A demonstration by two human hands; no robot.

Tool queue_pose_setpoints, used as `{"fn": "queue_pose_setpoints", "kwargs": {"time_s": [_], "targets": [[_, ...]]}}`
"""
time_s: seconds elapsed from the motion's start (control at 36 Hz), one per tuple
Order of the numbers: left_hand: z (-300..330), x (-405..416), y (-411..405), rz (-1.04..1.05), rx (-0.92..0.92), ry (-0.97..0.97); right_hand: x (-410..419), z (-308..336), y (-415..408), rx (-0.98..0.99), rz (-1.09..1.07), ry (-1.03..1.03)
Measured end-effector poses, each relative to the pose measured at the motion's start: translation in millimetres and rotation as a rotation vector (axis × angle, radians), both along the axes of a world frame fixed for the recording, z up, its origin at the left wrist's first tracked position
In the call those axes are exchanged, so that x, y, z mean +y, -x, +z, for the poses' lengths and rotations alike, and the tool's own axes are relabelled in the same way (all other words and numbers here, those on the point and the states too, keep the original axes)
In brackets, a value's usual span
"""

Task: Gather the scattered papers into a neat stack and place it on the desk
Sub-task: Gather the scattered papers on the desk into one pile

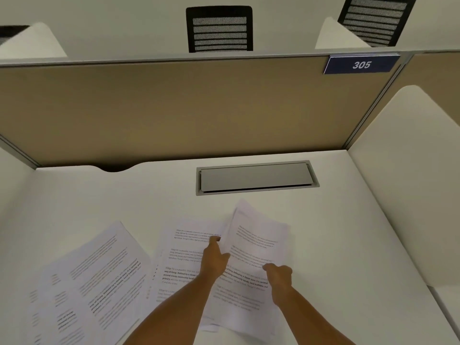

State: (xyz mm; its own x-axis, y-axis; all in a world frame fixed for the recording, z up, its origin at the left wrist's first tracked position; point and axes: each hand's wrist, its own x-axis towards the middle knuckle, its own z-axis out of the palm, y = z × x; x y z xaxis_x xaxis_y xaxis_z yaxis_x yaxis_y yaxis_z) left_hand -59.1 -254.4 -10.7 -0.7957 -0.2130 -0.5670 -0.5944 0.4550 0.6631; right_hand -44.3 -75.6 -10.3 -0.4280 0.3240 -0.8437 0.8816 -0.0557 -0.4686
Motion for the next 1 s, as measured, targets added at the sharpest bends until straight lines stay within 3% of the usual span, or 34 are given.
{"fn": "queue_pose_setpoints", "kwargs": {"time_s": [0.08, 0.39, 0.53, 0.67, 0.89, 1.0], "targets": [[6, 2, -6, -0.077, -0.016, -0.013, 2, 1, -7, -0.004, -0.003, 0.074], [46, -10, -32, -0.041, 0.176, -0.152, 18, 21, -34, 0.034, 0.039, 0.197], [67, -24, -50, -0.027, 0.214, -0.285, 26, 26, -40, 0.118, 0.086, 0.243], [85, -39, -68, -0.004, 0.248, -0.366, 33, 38, -43, 0.329, 0.136, 0.368], [105, -61, -89, 0.05, 0.323, -0.421, 18, 50, -50, 0.547, 0.342, 0.272], [104, -71, -91, 0.059, 0.345, -0.269, -2, 52, -49, 0.568, 0.39, 0.204]]}}
